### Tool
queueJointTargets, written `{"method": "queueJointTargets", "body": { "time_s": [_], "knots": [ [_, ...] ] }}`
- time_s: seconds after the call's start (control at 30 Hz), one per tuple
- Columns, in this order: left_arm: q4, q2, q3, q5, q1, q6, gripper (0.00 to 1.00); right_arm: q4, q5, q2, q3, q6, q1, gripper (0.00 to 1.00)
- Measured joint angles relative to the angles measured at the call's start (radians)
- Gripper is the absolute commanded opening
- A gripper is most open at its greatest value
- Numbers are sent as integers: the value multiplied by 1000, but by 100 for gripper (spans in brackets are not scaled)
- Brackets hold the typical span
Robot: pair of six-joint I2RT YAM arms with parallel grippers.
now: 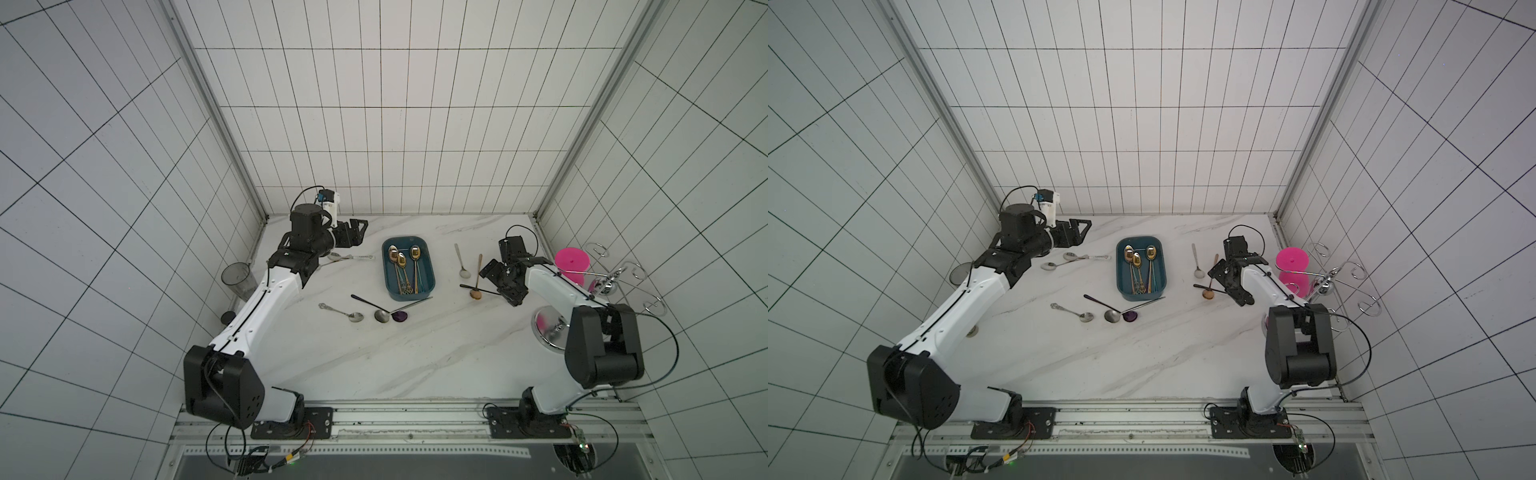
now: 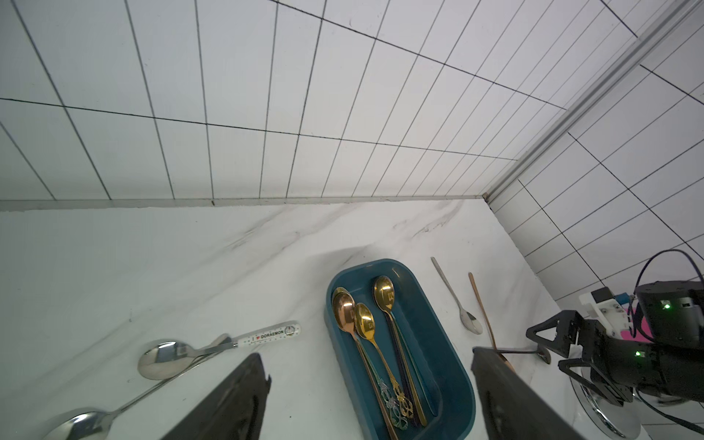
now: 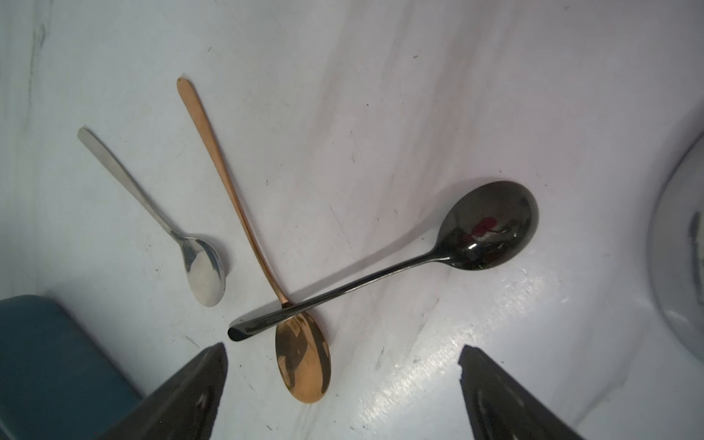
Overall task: Put the spoon into the storage box
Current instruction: Pick up the spoon from the center of the board.
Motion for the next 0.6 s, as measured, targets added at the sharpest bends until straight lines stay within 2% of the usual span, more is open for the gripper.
{"method": "queueJointTargets", "body": {
  "time_s": [0.23,0.6],
  "knots": [
    [-5,-25,-41,42,77,-4,86,29,17,56,2,132,0,79],
    [2,-25,-63,75,90,-19,86,3,81,140,79,225,-2,71]
  ]
}}
